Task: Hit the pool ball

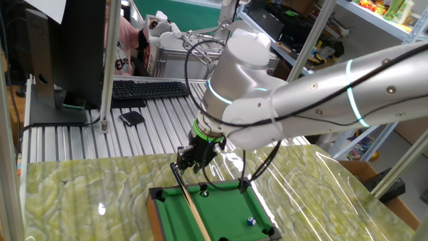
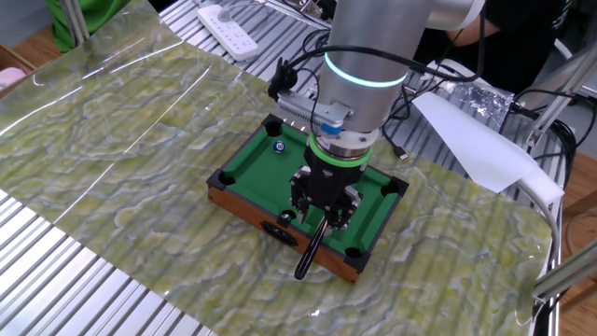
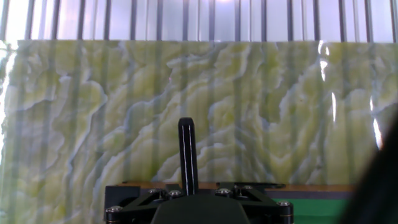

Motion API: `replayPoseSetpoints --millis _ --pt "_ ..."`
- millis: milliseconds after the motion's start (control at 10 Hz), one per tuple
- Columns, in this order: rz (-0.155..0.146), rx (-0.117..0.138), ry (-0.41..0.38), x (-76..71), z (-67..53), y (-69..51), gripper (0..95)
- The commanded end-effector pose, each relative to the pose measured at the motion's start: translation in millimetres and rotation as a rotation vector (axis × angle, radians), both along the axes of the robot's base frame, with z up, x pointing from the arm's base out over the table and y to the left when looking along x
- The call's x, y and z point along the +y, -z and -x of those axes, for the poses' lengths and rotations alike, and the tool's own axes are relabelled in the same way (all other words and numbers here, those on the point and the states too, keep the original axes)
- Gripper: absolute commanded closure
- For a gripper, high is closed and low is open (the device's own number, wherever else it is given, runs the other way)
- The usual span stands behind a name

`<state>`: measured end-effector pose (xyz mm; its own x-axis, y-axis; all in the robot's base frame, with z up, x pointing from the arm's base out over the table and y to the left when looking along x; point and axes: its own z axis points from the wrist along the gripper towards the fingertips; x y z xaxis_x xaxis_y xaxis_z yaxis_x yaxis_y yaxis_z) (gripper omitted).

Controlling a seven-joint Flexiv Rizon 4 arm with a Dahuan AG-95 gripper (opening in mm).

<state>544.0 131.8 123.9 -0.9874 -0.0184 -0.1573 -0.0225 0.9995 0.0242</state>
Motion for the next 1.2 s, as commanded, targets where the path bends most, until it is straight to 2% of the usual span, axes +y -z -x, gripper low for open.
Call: replayPoseSetpoints --millis 100,200,400,500,700,800,1000,1200 --pt "0.008 -0.002 0.012 0.5 -1.0 -0.5 57.0" --pt "0.021 0.006 0.030 0.4 -1.4 -1.8 57.0" --pt "0.048 0.049 0.006 0.3 -2.0 -2.2 57.0" --pt "0.047 0.059 0.004 0.2 -2.3 -2.4 57.0" --pt "0.036 0.106 0.003 0.2 -2.5 -3.1 57.0" --pt "0.035 0.121 0.002 0.1 -2.5 -3.0 57.0" --pt "0.036 0.120 0.023 0.1 -2.7 -3.3 57.0" --pt "0.037 0.130 0.014 0.1 -2.7 -3.3 57.0"
